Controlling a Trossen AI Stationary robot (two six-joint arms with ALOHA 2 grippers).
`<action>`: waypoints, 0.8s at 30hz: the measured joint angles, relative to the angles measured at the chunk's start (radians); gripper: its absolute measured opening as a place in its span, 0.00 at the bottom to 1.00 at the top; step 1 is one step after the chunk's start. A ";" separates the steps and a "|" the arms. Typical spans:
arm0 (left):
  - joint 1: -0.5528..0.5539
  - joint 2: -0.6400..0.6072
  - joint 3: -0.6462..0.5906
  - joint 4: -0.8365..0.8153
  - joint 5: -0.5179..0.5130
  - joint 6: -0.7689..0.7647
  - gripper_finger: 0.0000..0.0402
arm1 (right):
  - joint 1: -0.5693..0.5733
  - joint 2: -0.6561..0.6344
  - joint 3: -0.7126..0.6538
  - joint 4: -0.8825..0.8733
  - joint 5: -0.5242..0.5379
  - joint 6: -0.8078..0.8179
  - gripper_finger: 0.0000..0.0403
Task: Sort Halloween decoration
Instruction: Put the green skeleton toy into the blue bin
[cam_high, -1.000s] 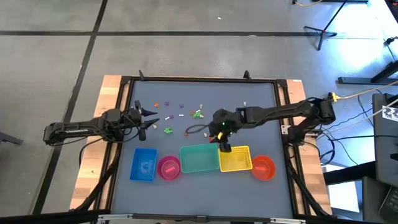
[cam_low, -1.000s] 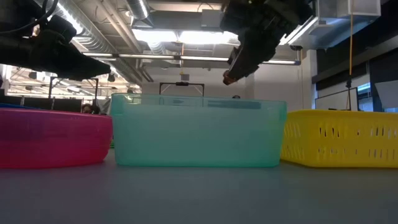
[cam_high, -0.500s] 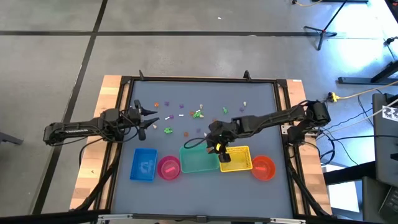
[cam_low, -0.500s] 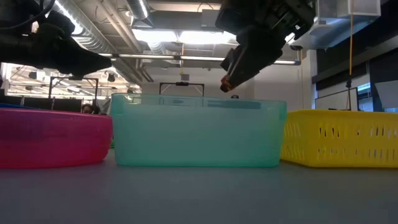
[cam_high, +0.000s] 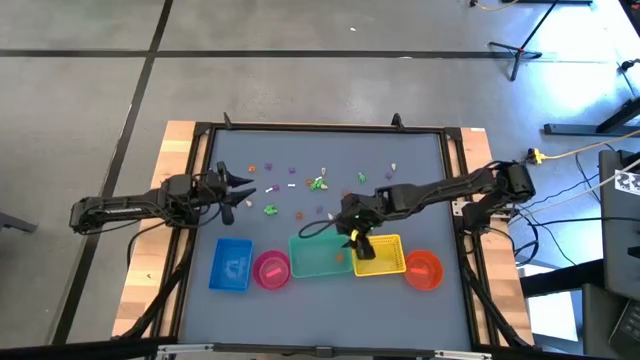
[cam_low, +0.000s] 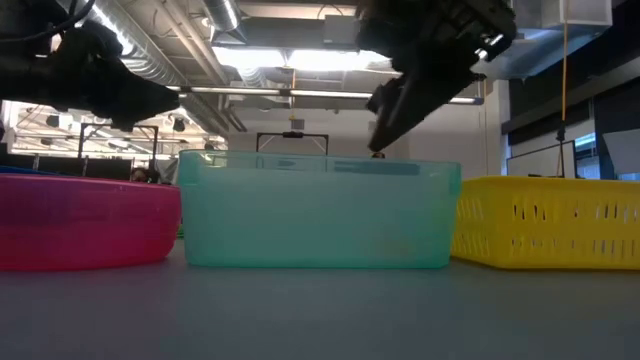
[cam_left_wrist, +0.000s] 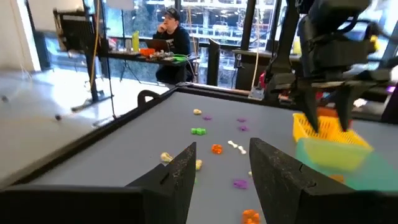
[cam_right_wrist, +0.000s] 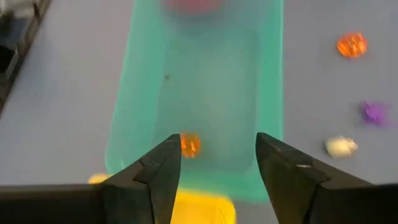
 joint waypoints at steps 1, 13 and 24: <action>0.000 0.000 0.000 0.000 0.000 -0.017 0.34 | -0.010 -0.017 0.000 -0.037 0.006 -0.020 0.51; 0.000 0.061 0.035 0.115 -0.037 -0.044 0.34 | -0.201 -0.225 -0.017 -0.228 0.080 -0.131 0.50; 0.000 0.384 0.240 0.014 -0.046 -0.065 0.34 | -0.345 -0.406 -0.157 -0.238 0.116 -0.057 0.50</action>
